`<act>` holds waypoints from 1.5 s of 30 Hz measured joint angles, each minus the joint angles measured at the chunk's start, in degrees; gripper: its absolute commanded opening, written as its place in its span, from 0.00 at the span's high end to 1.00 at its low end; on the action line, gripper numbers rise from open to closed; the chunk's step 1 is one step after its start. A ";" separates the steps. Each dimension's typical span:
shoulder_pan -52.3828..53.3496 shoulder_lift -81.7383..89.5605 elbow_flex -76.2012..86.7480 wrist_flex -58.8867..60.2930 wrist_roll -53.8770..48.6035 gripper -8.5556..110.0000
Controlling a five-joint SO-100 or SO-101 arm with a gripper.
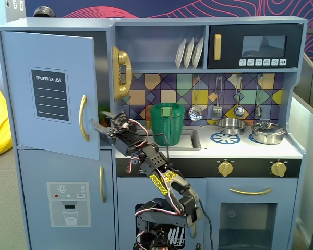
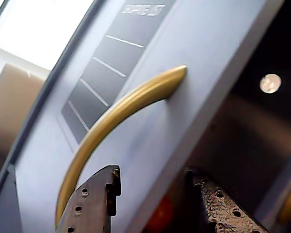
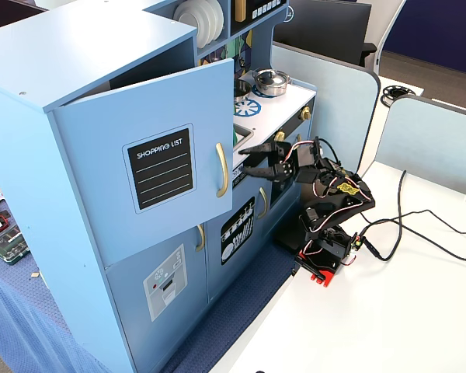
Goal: Open the left cabinet door
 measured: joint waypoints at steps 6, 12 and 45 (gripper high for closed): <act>10.81 -1.32 0.00 0.62 8.09 0.85; 13.89 -6.42 0.00 0.09 10.55 0.82; -19.78 -22.15 0.00 -26.37 3.78 0.77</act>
